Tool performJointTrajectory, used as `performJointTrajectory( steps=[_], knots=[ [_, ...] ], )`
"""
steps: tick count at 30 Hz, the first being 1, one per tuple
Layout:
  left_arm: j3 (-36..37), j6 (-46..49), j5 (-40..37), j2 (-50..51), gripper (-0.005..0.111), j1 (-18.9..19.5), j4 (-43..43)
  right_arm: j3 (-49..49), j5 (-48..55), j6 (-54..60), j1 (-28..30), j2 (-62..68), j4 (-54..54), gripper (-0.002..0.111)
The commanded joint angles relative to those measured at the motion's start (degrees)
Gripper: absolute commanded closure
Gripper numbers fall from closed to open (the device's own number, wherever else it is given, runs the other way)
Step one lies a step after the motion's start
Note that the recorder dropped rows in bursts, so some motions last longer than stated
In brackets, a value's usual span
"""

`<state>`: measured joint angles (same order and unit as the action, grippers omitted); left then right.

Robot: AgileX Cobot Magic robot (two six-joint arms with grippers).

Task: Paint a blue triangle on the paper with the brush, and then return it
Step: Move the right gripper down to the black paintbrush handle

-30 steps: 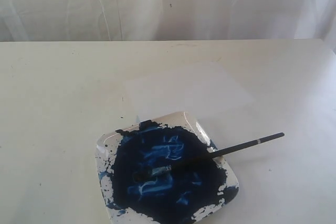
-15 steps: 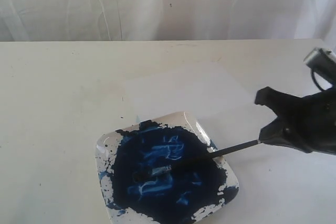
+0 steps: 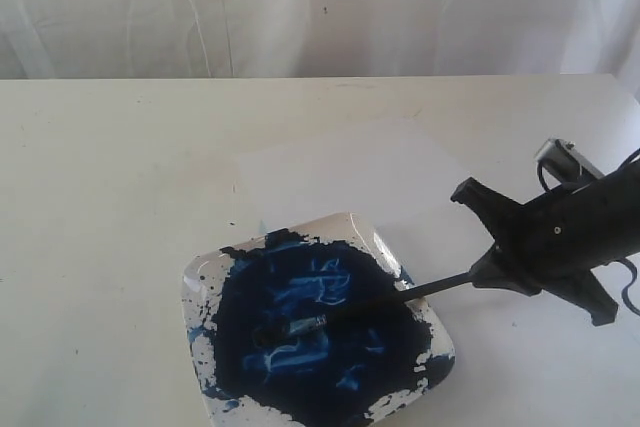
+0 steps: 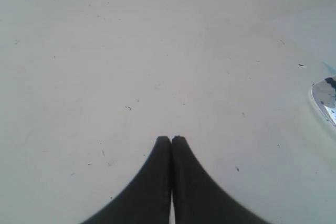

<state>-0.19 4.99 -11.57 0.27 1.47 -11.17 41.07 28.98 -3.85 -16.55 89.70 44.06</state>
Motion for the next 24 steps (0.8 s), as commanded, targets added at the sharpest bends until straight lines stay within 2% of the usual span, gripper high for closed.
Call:
performJointTrajectory(
  steps=[1,9,19,24],
  knots=[
    [0.2,-0.1,0.0,-0.3,0.107,0.2,-0.8,0.5,-0.2,1.7,-0.1,1.2,4.0,0.108],
    [0.2,-0.1,0.0,-0.3,0.107,0.2,-0.8,0.5,0.0,3.4,-0.1,2.3,6.2,0.107],
    [0.2,-0.1,0.0,-0.3,0.107,0.1,-0.8,0.5,0.2,8.3,-0.1,2.9,11.9,0.081],
    [0.2,-0.1,0.0,-0.3,0.107,0.1,-0.8,0.5,0.2,8.2,-0.1,2.9,12.0,0.078]
  ],
)
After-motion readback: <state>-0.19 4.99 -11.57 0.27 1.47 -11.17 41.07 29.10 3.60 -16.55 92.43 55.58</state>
